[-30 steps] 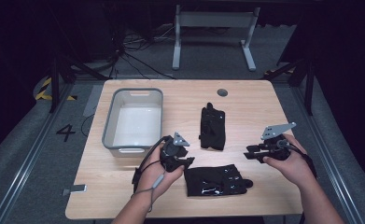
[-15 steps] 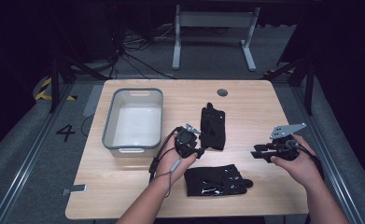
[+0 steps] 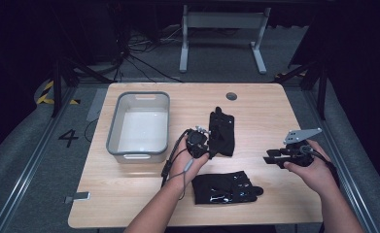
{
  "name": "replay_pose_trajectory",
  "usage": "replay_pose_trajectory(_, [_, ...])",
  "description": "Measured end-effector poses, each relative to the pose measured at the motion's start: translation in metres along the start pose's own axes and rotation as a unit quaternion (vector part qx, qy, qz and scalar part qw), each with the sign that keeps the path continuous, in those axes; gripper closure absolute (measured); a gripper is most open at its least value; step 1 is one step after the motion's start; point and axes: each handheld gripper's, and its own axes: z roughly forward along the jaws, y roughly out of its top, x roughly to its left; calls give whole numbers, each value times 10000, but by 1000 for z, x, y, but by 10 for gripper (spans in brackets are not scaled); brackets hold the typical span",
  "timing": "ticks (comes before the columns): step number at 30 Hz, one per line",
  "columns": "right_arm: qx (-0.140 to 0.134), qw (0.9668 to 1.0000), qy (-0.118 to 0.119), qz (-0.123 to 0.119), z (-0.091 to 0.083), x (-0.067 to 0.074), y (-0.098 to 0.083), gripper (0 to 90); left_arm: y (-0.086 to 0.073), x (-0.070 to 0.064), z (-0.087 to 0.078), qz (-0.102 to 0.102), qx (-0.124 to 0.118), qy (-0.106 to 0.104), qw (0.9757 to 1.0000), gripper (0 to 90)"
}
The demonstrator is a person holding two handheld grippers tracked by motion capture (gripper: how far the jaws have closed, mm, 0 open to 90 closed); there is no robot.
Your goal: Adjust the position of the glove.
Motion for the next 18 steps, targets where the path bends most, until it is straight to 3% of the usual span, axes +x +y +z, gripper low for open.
replay_pose_trajectory(2, [16,10000,3,-1,0,0,-1,657,2,2,5,-161,-34,7,9999,596])
replay_pose_trajectory(7, [29,10000,-2,-9,1,1,-1,656,3,2,10,-78,97,368,9992,599])
replay_pose_trajectory(10, [39,10000,1,-26,2,1,-1,655,5,2,13,-201,81,324,9992,599])
replay_pose_trajectory(18, [129,9999,-46,-63,3,4,-5,651,14,1,24,-448,46,493,9978,588])
